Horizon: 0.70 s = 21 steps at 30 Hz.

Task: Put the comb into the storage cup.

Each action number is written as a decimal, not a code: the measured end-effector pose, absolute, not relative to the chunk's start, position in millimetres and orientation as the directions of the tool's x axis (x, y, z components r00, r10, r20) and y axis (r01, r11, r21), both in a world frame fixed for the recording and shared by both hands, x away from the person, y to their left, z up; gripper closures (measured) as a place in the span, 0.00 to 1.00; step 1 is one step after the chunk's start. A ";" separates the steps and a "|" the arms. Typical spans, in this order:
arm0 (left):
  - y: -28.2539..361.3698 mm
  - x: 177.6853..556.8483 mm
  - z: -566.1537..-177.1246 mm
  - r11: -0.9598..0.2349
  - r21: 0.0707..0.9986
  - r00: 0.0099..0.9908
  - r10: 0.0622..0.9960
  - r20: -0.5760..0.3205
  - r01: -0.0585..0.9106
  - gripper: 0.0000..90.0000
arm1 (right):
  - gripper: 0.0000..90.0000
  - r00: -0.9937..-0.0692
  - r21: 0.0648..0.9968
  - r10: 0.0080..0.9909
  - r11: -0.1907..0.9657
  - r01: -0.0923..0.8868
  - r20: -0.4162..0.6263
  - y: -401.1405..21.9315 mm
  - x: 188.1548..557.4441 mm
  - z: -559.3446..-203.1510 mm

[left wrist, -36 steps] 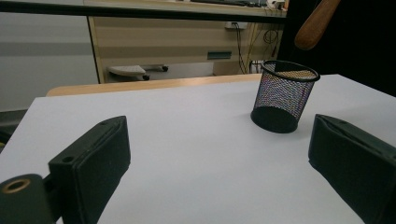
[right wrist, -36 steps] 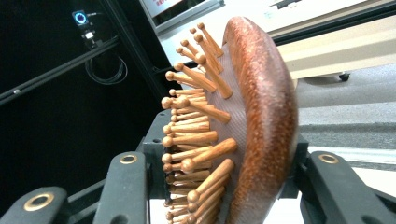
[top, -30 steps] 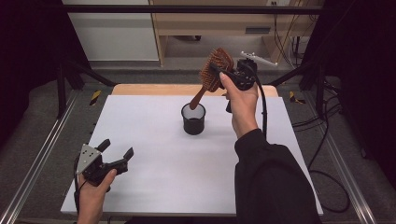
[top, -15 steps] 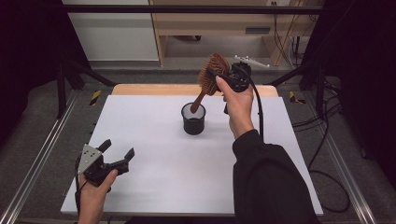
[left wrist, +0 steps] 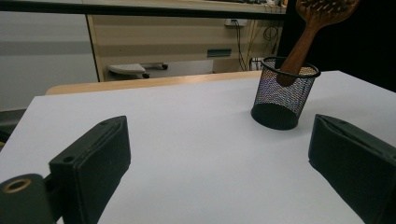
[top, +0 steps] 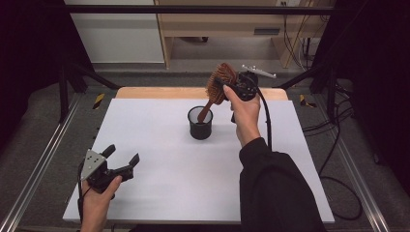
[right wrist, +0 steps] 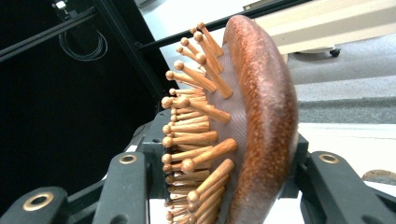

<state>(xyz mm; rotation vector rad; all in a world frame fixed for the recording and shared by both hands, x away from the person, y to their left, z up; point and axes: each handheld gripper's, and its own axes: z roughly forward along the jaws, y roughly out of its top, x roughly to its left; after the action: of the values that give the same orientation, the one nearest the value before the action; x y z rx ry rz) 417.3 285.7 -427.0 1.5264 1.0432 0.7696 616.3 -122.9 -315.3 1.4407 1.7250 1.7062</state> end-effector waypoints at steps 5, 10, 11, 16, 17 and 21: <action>286.5 417.2 -426.9 -0.033 0.977 0.405 0.912 -0.058 0.213 0.07 | 0.57 -0.434 0.876 0.798 -0.227 0.425 0.418 -122.6 617.9 -322.2; 286.0 417.2 -426.7 -0.040 0.976 0.406 0.913 -0.051 0.213 0.07 | 0.57 -0.432 0.870 0.794 -0.233 0.434 0.428 -122.1 618.9 -329.3; 285.4 417.2 -426.8 -0.041 0.976 0.407 0.912 -0.051 0.213 0.07 | 0.57 -0.435 0.872 0.794 -0.230 0.432 0.424 -122.1 619.1 -330.9; 282.5 417.3 -427.5 -0.050 0.975 0.414 0.909 -0.044 0.215 0.07 | 0.57 -0.432 0.872 0.796 -0.232 0.432 0.425 -121.9 622.5 -338.8; 282.4 417.3 -427.4 -0.052 0.975 0.415 0.909 -0.043 0.215 0.07 | 0.57 -0.429 0.869 0.794 -0.236 0.435 0.431 -121.6 622.9 -340.4; 282.8 417.2 -426.9 -0.052 0.976 0.416 0.908 -0.042 0.213 0.07 | 0.57 -0.424 0.866 0.796 -0.235 0.442 0.433 -120.1 624.5 -346.7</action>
<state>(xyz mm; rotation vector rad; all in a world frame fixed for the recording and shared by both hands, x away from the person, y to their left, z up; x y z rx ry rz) 417.2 282.8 -426.9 1.5451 1.0292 0.7727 624.5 -120.1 -346.7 1.4819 1.7244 1.7048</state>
